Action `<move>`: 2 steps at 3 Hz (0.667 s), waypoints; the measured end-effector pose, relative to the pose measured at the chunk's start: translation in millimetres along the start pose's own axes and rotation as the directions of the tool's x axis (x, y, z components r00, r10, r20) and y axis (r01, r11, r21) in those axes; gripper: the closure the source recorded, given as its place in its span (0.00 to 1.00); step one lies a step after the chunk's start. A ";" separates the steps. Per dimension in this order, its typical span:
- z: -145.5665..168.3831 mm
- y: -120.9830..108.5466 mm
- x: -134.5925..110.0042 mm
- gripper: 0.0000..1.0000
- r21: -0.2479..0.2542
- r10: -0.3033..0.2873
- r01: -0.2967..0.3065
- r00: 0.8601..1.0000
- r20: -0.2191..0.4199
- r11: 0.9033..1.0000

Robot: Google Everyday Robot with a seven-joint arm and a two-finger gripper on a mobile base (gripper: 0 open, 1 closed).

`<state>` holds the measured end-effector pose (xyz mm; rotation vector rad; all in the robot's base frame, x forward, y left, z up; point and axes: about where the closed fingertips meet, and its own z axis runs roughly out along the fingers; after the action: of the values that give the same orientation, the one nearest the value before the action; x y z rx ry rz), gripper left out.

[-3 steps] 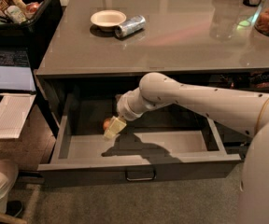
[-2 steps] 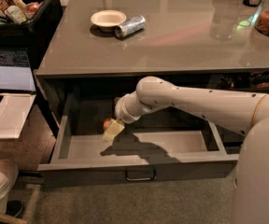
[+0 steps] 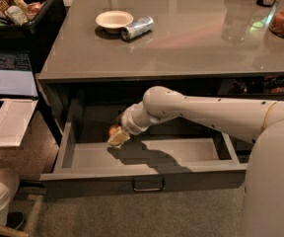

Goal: Pick orange from top drawer and place on counter

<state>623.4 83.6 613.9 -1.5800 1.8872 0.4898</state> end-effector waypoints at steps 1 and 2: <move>-0.2 -0.1 0.0 0.61 0.000 0.000 0.000 1.000 0.000 1.000; -16.7 -5.3 2.6 0.84 0.029 0.013 -0.014 1.000 0.022 0.999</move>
Offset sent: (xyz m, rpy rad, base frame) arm 0.0049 -0.0360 0.0289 0.0499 -0.0468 -0.0718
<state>624.5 70.0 625.1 -1.5377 1.8820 0.4809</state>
